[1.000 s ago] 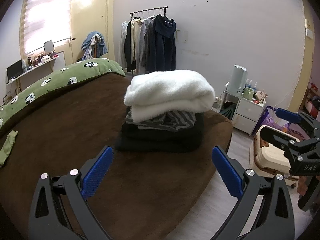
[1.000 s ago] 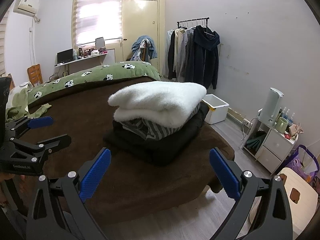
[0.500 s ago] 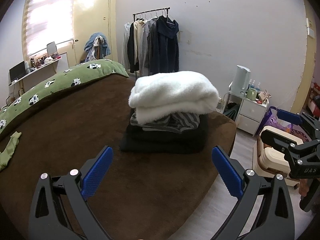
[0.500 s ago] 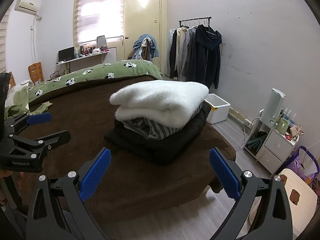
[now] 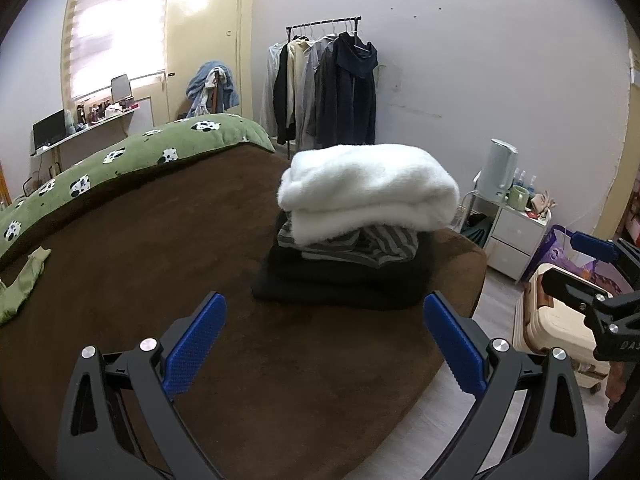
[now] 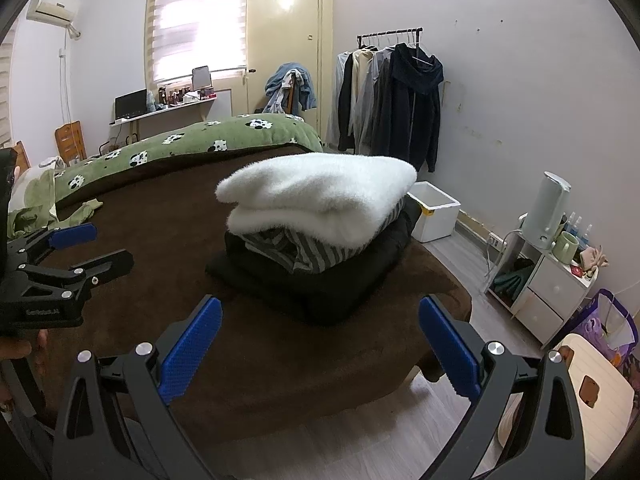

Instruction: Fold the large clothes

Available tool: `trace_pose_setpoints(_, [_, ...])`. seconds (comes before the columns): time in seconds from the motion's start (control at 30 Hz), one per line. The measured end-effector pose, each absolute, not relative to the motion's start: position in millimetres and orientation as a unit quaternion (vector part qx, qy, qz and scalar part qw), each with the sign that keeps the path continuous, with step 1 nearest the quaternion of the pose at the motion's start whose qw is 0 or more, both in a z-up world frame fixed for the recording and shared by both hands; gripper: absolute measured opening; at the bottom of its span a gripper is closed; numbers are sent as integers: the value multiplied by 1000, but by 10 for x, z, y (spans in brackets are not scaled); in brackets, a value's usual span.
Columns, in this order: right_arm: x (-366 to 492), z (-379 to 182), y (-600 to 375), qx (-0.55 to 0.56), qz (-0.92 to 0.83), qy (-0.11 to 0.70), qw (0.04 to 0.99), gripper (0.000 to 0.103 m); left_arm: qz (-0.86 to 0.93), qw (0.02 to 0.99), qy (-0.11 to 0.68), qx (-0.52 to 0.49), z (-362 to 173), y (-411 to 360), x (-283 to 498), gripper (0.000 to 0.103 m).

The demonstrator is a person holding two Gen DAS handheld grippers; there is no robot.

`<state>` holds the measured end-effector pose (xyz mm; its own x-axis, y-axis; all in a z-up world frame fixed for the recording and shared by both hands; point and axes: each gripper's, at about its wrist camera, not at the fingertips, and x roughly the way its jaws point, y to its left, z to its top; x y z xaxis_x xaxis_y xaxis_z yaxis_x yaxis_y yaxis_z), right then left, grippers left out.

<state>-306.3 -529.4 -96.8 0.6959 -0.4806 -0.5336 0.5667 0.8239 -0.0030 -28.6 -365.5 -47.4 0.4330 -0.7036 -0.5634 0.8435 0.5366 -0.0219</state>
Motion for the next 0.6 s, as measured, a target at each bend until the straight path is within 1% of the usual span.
trace_pose_setpoints(0.27, [-3054, -1004, -5302, 82, -283, 271, 916, 97, -462, 842, 238, 144, -436, -3649, -327, 96])
trace_pose_setpoints(0.6, [-3017, -1019, -5305, 79, -281, 273, 917, 97, -469, 840, 234, 142, -412, -3646, -337, 96])
